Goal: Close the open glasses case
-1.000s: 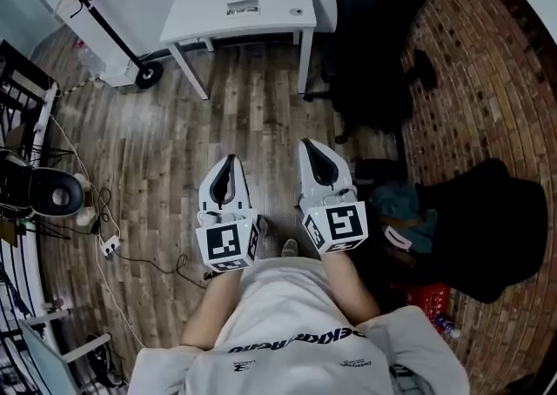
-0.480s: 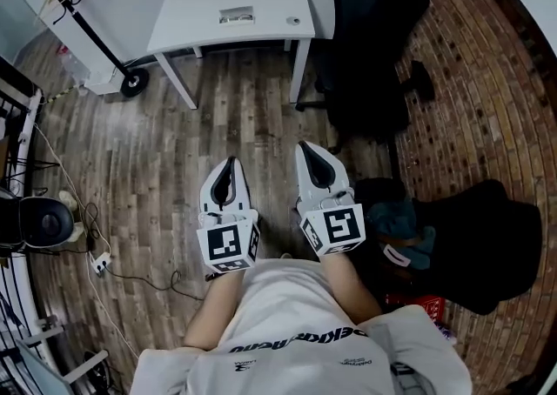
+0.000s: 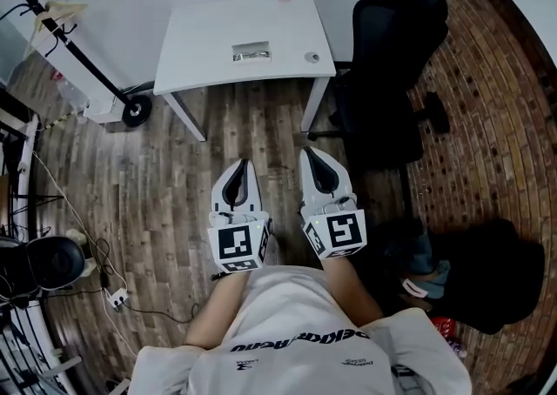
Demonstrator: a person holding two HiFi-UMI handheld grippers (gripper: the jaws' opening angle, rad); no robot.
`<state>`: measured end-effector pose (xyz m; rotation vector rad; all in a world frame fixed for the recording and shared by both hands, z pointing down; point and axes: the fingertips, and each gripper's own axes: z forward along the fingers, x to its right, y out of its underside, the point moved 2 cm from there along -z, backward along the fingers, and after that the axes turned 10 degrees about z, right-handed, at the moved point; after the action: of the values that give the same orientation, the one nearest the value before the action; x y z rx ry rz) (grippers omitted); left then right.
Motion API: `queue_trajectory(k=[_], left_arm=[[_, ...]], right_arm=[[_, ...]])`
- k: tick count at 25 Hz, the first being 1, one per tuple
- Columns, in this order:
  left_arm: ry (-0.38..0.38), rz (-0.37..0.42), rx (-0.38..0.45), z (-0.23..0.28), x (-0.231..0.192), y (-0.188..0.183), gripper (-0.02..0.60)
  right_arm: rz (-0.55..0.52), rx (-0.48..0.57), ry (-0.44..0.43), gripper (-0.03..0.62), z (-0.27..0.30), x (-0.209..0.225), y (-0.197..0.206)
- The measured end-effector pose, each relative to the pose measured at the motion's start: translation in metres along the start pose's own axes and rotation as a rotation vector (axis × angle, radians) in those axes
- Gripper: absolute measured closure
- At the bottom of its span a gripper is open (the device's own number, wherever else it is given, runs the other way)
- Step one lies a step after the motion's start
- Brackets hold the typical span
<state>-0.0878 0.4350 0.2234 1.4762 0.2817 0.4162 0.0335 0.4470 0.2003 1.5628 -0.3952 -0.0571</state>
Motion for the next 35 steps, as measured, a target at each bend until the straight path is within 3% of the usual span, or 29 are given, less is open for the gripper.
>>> queue_trajectory(k=[8,20,35], left_arm=[[0.055,-0.018,-0.002,0.086,-0.085,-0.015,0.583],[0.067,-0.038,-0.033,0.173,-0.122,0.008,0.583],[0.028,-0.007,-0.095,0.367,-0.118,0.025,0.583]], right_arm=[[-0.013,-0.017,0.065,0.592,0.112,-0.008,-0.012],[0.006,-0.067,0.085,0.592,0.203,0.025,0.011],[0.085,-0.113,0.02,0.592,0.354,0.16,0.032]])
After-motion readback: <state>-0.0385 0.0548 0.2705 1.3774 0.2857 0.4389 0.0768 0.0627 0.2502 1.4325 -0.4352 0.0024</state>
